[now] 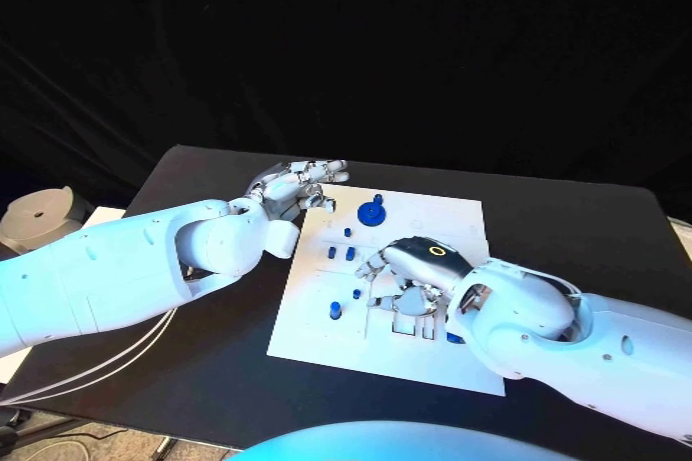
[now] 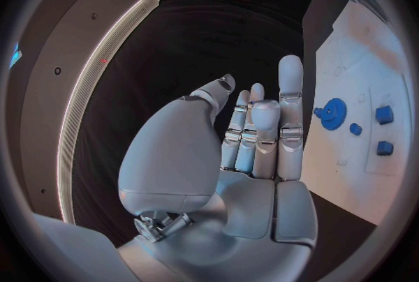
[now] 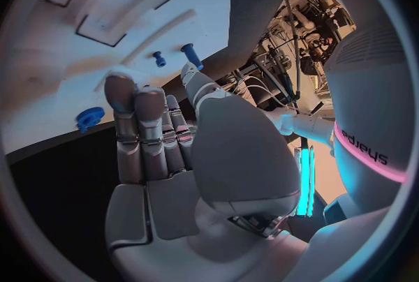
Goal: Assemble the parts on the task board
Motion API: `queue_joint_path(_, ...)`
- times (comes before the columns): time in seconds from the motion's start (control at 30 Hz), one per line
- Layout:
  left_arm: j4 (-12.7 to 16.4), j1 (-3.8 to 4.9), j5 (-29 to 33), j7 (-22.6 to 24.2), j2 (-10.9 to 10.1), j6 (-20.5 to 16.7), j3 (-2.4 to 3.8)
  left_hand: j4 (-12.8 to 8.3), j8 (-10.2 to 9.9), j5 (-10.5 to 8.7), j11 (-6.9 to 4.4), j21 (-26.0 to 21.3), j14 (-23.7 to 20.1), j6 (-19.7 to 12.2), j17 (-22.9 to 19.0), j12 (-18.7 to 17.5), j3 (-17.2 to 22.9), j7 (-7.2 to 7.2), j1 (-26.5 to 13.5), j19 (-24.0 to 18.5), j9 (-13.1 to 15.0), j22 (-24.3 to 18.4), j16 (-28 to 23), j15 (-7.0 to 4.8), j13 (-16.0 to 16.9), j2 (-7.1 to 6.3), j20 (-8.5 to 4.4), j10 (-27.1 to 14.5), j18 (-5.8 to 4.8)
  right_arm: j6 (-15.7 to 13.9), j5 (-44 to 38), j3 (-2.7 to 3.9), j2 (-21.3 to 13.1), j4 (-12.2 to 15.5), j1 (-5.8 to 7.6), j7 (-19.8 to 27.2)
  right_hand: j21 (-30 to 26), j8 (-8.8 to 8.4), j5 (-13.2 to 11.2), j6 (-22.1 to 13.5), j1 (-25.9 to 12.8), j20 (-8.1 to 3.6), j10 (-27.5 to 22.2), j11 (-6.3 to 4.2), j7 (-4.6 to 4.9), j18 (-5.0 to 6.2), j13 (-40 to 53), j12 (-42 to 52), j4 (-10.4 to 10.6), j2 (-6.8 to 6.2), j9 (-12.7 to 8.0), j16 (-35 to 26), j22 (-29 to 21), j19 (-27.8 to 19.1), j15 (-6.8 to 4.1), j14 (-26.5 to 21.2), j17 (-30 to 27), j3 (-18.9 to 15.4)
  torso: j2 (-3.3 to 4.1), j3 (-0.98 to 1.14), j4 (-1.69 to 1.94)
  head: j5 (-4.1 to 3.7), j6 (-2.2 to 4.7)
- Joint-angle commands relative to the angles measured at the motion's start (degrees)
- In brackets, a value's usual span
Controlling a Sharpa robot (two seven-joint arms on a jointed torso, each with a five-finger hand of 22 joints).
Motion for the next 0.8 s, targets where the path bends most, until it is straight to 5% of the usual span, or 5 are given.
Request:
queue_joint_path(0.03,0.29,0.03,-1.23,0.11,-0.38,0.84,0.01,-0.21,0.32,0.20,0.00,-0.14,-0.53,-0.10,-0.13,0.25,-0.15,0.09,0.49,-0.30,-0.08,-0.07,0.24,0.08,-0.06,0.22,-0.23,-0.35,0.58,-7.14,14.23,0.22,-4.55,2.13,1.07,2.86,4.24,0.88,3.35,2.40,-2.47,-0.55,5.97,-1.66,-1.37,-1.56,0.82,3.06,1.69,0.38,0.30,3.70,5.36,2.89,-1.04,2.19,5.14,-0.76,-0.03,0.01,-0.40,-0.77,0.33)
queue_joint_path(0.23,0.62,0.04,-1.50,-0.03,-1.28,0.68,-0.07,-0.22,0.33,0.19,0.01,-0.16,-0.59,-0.09,-0.32,0.28,-0.17,0.10,0.49,-0.30,-0.08,-0.08,0.17,0.08,-0.06,0.23,-0.23,-0.37,0.59,-7.70,22.96,0.32,-12.86,5.58,2.89,-0.91,13.64,1.21,5.85,3.88,-4.54,-2.89,16.40,-4.62,-3.62,-3.81,3.98,9.12,3.50,-0.69,0.29,12.67,17.47,8.49,-3.60,6.09,18.96,-2.53,-0.16,-0.07,-1.16,-1.80,0.56)
queue_joint_path(0.43,0.92,0.04,-1.57,-0.14,-1.52,1.09,-0.10,-0.22,0.33,0.19,0.01,-0.16,-0.59,-0.09,-0.32,0.28,-0.17,0.10,0.49,-0.30,-0.08,-0.08,0.17,0.08,-0.06,0.23,-0.23,-0.37,0.59,0.82,20.42,-0.32,-17.54,7.41,3.10,-11.40,18.99,2.39,8.20,4.68,-7.85,-4.71,21.27,-6.82,-5.17,-5.24,20.78,25.04,6.78,-0.69,0.41,19.18,24.45,10.99,-5.09,7.71,29.21,-7.39,-0.20,-0.12,-1.31,-2.82,0.58)
queue_joint_path(0.57,0.91,0.04,-1.88,-0.20,-1.68,1.33,-0.10,-0.23,0.35,0.18,0.00,-0.17,-0.61,-0.08,-0.34,0.30,-0.18,0.09,0.49,-0.31,-0.07,-0.09,0.18,0.09,-0.07,0.22,-0.22,-0.38,0.58,3.04,18.94,-0.75,-18.47,8.32,2.30,-16.73,20.44,4.42,14.32,5.41,-9.46,-4.95,19.87,-6.96,-5.99,-5.55,36.79,38.34,9.91,-0.64,1.32,21.77,26.38,11.28,-5.38,8.00,33.62,-12.13,-0.18,-0.11,-1.45,-3.66,0.63)
queue_joint_path(0.8,0.92,0.04,-2.06,-0.26,-1.92,1.28,-0.13,-0.24,0.36,0.18,0.00,-0.18,-0.62,-0.07,-0.35,0.32,-0.20,0.08,0.49,-0.31,-0.07,-0.09,0.18,0.09,-0.07,0.21,-0.22,-0.39,0.58,6.29,12.26,-1.00,-19.11,8.76,1.38,-21.73,21.08,6.19,12.91,4.57,-11.82,-4.91,18.50,-6.59,-5.80,-5.54,46.90,45.54,11.09,2.00,2.42,23.15,27.26,11.23,-5.24,8.14,36.33,-16.91,-0.28,-0.22,-1.49,-4.20,0.61)
